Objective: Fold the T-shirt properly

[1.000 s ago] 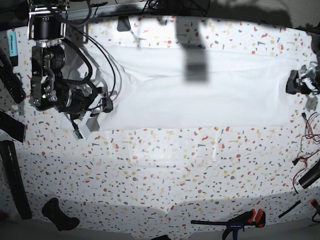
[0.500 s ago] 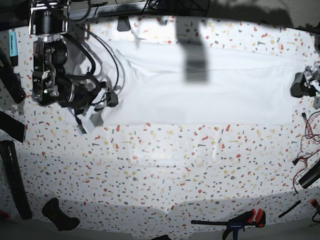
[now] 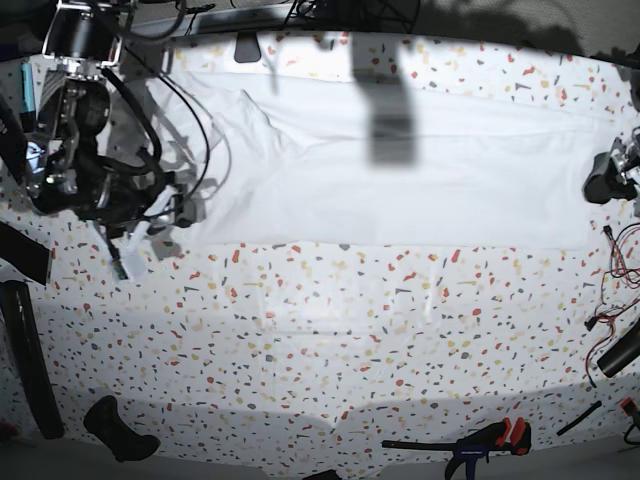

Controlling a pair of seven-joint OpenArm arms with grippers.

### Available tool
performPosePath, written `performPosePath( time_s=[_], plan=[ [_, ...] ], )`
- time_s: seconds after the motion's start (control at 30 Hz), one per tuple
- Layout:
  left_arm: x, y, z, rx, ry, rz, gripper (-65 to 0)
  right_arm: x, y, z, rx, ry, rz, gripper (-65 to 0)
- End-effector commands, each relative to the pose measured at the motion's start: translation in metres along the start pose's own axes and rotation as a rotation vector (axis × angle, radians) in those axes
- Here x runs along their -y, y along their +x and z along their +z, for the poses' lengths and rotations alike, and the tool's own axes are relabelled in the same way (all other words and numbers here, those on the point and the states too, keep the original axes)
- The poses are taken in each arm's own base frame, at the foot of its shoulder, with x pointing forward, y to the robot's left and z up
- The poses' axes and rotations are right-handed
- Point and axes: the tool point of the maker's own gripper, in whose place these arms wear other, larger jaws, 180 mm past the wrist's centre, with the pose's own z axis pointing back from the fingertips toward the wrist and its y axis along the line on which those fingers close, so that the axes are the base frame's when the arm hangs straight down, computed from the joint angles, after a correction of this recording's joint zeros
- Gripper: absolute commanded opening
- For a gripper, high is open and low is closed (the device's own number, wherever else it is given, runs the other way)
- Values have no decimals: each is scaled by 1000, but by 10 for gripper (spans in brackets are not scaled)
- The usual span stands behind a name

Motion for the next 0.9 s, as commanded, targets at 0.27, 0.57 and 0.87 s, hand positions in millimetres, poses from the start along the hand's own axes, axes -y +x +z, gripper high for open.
performPosePath(
  time_s=[0.27, 0.57, 0.87],
  plan=[
    [2, -19, 7, -105, -44, 73, -212, 58, 26, 56, 126, -99, -29, -334],
    [16, -31, -3, -127, -104, 106, -212, 86, 28, 81, 131, -183, -22, -334],
    [19, -32, -6, -125, -113, 107, -213, 86, 28, 81, 131, -182, -22, -334]
  ],
)
